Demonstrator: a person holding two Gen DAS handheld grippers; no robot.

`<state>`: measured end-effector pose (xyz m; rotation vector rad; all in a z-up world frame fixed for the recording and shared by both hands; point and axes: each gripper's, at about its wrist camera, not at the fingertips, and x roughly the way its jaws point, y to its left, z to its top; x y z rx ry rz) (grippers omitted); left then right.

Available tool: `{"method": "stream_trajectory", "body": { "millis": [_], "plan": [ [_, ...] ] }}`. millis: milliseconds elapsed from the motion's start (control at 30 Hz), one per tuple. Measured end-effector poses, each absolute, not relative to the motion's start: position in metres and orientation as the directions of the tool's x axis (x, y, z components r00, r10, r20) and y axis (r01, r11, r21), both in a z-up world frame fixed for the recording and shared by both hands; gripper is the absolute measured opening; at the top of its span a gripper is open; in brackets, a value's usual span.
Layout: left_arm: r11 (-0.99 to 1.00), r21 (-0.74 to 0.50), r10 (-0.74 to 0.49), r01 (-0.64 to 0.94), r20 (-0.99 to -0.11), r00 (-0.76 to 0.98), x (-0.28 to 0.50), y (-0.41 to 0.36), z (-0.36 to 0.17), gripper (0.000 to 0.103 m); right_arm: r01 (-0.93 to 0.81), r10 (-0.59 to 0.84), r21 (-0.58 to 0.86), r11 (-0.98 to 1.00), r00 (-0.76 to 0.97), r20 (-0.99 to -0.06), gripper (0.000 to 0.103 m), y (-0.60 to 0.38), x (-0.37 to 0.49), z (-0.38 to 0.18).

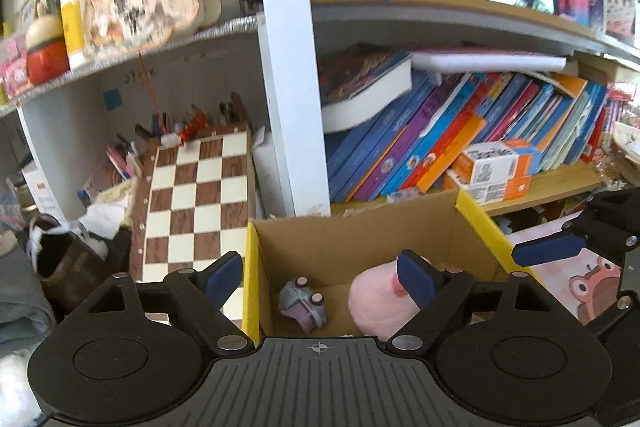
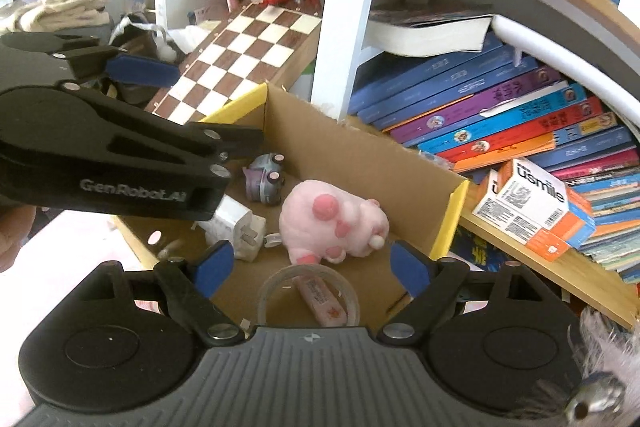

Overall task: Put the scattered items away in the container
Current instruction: 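Withdraw both open tools up and away from the yellow box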

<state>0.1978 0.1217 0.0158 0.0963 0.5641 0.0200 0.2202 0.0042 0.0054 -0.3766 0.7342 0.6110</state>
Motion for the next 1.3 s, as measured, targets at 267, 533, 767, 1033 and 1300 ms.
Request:
{"method": "stream_trajectory", "body": {
  "millis": [267, 533, 767, 1033, 1300],
  "plan": [
    [0.994, 0.102, 0.019, 0.035, -0.487, 0.873, 0.167, 0.11, 0.04, 0.089, -0.592, 0.372, -0.105, 0.799, 0.624, -0.687, 0.086, -0.021, 0.193, 0.024],
    [0.994, 0.076, -0.032, 0.078, -0.481, 0.876, 0.128, 0.091, 0.047, 0.095, -0.524, 0.349, -0.081, 0.848, 0.666, -0.659, 0.088, -0.058, 0.162, 0.036],
    [0.99, 0.065, -0.076, 0.127, -0.51, 0.857, 0.097, 0.073, 0.039, 0.098, -0.445, 0.299, -0.055, 0.894, 0.683, -0.667, 0.092, -0.096, 0.133, 0.03],
    [0.992, 0.045, -0.074, 0.121, -0.568, 0.819, 0.072, 0.051, 0.016, 0.099, -0.331, 0.202, -0.045, 0.942, 0.672, -0.712, 0.093, -0.132, 0.102, 0.007],
    [0.996, 0.039, -0.039, 0.081, -0.624, 0.78, 0.057, 0.036, -0.009, 0.099, -0.175, 0.126, 0.003, 0.985, 0.701, -0.702, 0.094, -0.161, 0.078, -0.004]
  ]
}}
